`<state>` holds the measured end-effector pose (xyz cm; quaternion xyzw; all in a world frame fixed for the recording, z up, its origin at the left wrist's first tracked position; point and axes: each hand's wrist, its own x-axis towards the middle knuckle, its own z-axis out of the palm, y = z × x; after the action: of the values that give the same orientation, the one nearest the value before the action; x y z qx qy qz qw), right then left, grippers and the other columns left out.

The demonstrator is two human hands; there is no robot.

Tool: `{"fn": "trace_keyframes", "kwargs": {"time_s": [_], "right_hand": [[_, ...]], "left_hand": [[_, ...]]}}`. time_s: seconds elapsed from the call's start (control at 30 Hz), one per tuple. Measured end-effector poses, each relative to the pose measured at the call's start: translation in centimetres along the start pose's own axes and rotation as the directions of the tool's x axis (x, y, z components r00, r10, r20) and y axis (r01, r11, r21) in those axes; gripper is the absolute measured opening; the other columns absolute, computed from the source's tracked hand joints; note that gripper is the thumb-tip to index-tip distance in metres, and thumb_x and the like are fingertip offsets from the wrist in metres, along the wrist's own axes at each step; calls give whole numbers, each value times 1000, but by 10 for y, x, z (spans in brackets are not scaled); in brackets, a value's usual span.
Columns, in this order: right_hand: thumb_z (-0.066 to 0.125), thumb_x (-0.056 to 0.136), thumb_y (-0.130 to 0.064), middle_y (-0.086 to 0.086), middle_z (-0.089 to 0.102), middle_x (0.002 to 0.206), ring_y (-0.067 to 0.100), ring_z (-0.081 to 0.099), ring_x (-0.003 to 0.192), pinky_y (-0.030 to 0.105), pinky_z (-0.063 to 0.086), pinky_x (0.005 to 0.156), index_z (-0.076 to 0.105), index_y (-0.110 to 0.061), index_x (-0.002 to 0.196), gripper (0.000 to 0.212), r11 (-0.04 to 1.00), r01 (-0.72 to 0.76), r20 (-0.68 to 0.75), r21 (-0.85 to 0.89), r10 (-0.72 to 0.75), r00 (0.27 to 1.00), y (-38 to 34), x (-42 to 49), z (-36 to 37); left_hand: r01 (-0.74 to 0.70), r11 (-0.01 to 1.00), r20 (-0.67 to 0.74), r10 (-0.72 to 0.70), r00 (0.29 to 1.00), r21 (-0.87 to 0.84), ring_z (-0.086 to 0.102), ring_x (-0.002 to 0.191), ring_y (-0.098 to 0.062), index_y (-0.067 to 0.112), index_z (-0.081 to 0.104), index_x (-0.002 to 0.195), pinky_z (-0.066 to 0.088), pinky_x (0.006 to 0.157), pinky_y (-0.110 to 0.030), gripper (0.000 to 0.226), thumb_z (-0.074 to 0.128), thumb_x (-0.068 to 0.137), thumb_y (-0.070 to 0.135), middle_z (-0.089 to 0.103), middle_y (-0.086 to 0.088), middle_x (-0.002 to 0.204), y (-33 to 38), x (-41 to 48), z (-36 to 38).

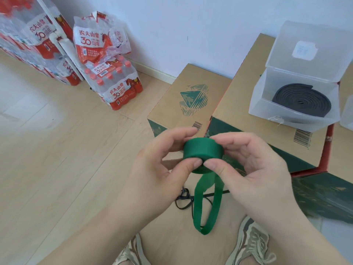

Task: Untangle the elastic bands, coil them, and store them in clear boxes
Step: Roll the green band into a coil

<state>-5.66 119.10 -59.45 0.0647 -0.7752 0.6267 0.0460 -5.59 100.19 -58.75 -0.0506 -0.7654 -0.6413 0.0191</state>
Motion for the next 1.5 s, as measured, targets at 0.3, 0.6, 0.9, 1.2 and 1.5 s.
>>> {"fn": "trace_keyframes", "kwargs": {"time_s": [0.3,0.6,0.9,1.2,1.5], "right_hand": [[63,92,7,3,63,121,16,61,118,18,47,97,69,-19,131,47,959,208,123,-194,-187,975,8,2,3],[60,87,16,-7,68,121,15,65,118,23,52,98,73,-21,115,48,966,182,152,-183,-156,976,11,-2,5],[67,90,12,-10,68,124,17,64,124,30,51,103,66,-33,122,56,995,89,84,-50,-85,993,8,1,7],[73,80,20,-7,69,113,15,68,110,30,57,92,76,-23,108,51,958,176,112,-227,-154,982,12,-1,6],[68,91,11,-11,70,122,19,67,119,31,55,99,66,-40,119,58,997,69,45,-24,-68,997,3,-2,10]], "left_hand": [[177,971,-27,-184,983,-164,73,105,-17,23,61,114,61,82,-29,34,71,92,-1,72,11,109,2,3,-2],[-40,963,29,33,999,265,64,113,-3,35,62,121,60,83,-21,54,80,84,0,66,22,113,-5,-6,-1],[170,966,-26,-179,984,-195,70,108,-15,25,62,124,61,81,-28,50,79,86,-2,72,11,106,-2,0,-4],[-129,931,81,108,991,341,63,119,-5,32,60,132,59,92,-27,55,76,88,2,66,21,122,-8,-6,-3],[135,974,-3,-138,990,-184,70,110,-17,27,61,128,61,83,-27,47,71,88,2,72,4,112,-2,-1,-4]]}}
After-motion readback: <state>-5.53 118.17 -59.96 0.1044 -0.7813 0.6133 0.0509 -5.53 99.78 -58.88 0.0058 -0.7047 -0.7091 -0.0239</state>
